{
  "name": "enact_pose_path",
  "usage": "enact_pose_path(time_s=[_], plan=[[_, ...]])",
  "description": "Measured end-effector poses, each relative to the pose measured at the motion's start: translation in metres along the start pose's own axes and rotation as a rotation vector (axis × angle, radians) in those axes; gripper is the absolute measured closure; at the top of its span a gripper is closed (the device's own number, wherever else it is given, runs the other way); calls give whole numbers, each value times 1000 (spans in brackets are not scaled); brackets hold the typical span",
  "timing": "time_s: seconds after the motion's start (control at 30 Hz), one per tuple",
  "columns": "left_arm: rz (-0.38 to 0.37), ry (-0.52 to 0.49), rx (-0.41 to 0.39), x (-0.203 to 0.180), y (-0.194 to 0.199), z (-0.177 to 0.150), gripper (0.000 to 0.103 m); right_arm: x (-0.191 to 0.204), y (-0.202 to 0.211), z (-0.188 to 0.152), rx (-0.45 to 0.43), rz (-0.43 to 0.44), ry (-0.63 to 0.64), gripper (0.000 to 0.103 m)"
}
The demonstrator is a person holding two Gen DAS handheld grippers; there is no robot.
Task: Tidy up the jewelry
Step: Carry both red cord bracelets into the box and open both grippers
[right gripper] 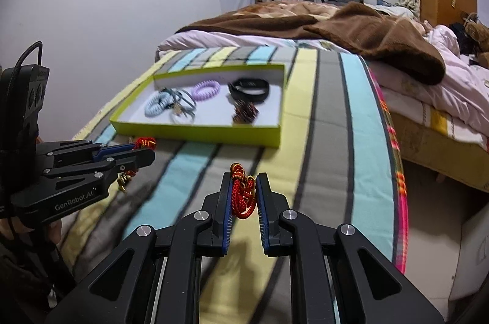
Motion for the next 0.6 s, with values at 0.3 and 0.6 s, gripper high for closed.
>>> enact_pose_path(time_s=[0.3, 0.6], plan=[[38, 62, -10, 49, -11, 27, 89, 11, -34, 46, -13, 16, 26, 88], [79, 89, 16, 80, -37, 34, 89, 4, -82, 76, 24, 21, 44, 88]])
Point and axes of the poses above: each gripper's, at about its wrist camera, not at the fingertips, and y roughly against the way its jaws point, x to its left, z to its top, the point moved 9 cm from there along -y, roughly the way its jaws point, and after that the axes turned 13 degrees about z, right-handed, at the moved point
